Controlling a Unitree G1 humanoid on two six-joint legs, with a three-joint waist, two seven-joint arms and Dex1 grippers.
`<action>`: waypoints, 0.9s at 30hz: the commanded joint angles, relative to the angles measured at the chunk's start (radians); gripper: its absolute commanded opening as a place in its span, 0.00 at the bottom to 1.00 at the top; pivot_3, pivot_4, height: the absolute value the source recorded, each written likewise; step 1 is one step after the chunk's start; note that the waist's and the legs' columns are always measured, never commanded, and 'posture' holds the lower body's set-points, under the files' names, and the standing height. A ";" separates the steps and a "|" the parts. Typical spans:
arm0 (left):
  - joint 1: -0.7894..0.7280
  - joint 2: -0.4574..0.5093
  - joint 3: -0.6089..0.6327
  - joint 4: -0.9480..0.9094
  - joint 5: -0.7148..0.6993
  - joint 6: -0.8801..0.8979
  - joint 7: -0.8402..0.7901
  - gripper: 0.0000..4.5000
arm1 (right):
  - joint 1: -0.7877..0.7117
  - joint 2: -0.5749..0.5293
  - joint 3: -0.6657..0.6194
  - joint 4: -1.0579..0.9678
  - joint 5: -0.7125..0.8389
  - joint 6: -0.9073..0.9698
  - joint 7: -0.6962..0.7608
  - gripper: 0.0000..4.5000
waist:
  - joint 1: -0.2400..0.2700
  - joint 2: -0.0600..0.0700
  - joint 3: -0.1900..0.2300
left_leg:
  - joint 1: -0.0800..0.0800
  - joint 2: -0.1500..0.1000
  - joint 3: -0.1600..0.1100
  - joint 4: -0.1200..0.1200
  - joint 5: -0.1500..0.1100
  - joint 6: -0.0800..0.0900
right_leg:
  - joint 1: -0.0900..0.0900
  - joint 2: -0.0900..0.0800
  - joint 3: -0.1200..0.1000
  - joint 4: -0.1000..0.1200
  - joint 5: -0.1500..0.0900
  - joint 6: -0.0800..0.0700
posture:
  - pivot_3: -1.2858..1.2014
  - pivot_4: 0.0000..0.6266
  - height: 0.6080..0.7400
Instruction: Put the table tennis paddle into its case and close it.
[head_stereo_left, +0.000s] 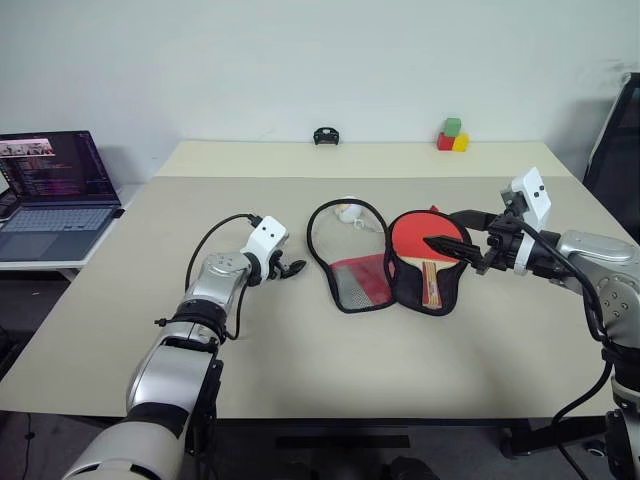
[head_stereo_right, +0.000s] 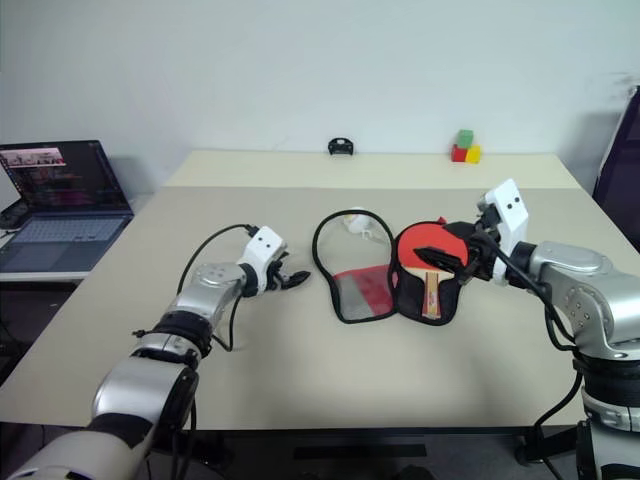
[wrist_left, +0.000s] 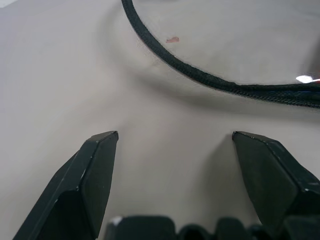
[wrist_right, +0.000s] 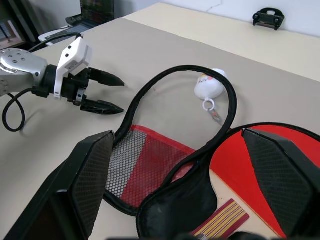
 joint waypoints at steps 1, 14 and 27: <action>-0.035 -0.029 0.008 0.055 0.012 -0.024 0.012 0.89 | -0.005 -0.012 -0.034 -0.045 0.017 -0.013 -0.011 0.99 | 0.004 0.000 0.000 | 0.000 0.000 0.000 0.000 0.000 0.000 | 0.000 0.000 0.000 0.000 0.000 0.000 | 0.52 0.24 1.00; -0.147 -0.162 0.075 0.108 -0.020 -0.027 -0.016 0.89 | 0.002 -0.019 -0.063 -0.070 0.052 -0.009 -0.043 0.99 | 0.025 -0.002 0.000 | -0.003 -0.002 -0.001 0.001 0.000 0.000 | -0.001 0.000 -0.001 -0.002 0.000 0.000 | 0.52 0.24 1.00; -0.206 -0.252 0.121 0.098 -0.044 -0.056 -0.038 0.89 | 0.036 -0.046 -0.102 -0.082 0.077 -0.009 -0.055 0.99 | 0.024 -0.002 0.000 | -0.003 -0.001 0.000 0.001 0.000 0.000 | -0.001 0.000 -0.001 -0.001 0.000 0.000 | 0.52 0.24 1.00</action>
